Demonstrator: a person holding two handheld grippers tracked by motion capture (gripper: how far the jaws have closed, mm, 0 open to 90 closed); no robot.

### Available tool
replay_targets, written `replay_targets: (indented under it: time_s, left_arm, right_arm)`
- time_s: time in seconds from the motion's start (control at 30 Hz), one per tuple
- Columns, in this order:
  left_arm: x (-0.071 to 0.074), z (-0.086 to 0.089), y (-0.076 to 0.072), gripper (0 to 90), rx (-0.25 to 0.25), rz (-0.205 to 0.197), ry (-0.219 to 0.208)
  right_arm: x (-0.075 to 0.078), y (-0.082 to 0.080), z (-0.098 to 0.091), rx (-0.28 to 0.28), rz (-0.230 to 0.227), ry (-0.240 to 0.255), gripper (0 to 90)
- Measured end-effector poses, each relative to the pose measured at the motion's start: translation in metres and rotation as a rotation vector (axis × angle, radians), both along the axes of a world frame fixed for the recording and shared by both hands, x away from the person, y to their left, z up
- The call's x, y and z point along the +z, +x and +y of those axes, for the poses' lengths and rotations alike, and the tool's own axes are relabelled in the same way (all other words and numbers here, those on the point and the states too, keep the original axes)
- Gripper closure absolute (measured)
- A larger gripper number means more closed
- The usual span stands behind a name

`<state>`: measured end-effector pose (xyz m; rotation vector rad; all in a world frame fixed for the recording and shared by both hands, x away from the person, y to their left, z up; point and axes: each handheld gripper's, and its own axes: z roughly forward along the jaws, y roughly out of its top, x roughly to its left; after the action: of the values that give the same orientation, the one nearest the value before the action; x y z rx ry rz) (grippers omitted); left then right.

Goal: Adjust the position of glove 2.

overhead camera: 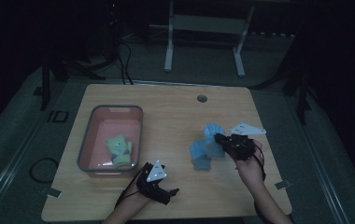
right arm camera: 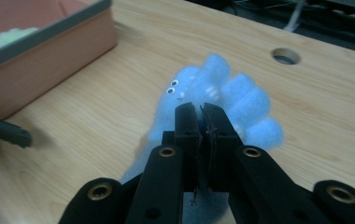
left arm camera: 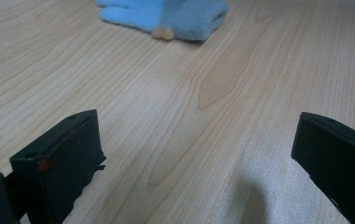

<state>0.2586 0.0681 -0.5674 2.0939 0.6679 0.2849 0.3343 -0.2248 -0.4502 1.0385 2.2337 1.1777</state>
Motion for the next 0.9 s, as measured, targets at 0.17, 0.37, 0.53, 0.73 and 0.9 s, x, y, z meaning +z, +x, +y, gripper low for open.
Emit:
replay_targets:
  time_s: [0.17, 0.37, 0.53, 0.73, 0.9]
  left_arm:
    - [0.000, 0.000, 0.000, 2.1, 0.001, -0.001, 0.001]
    - [0.000, 0.000, 0.000, 2.1, 0.000, -0.002, 0.003]
    - [0.000, 0.000, 0.000, 2.1, -0.002, 0.000, 0.009]
    - [0.000, 0.000, 0.000, 2.1, 0.001, 0.003, 0.005]
    - [0.000, 0.001, 0.000, 2.1, 0.006, 0.001, 0.000]
  right_arm:
    - [-0.006, -0.001, 0.016, 0.020, 0.020, -0.010, 85.5]
    - [-0.019, 0.000, 0.026, 0.034, 0.053, -0.015, 85.4]
    - [-0.036, 0.001, 0.032, 0.034, 0.082, -0.052, 85.2]
    - [-0.053, 0.006, 0.032, 0.027, 0.120, -0.077, 84.9]
    - [-0.069, 0.014, 0.031, 0.019, 0.159, -0.092, 84.7]
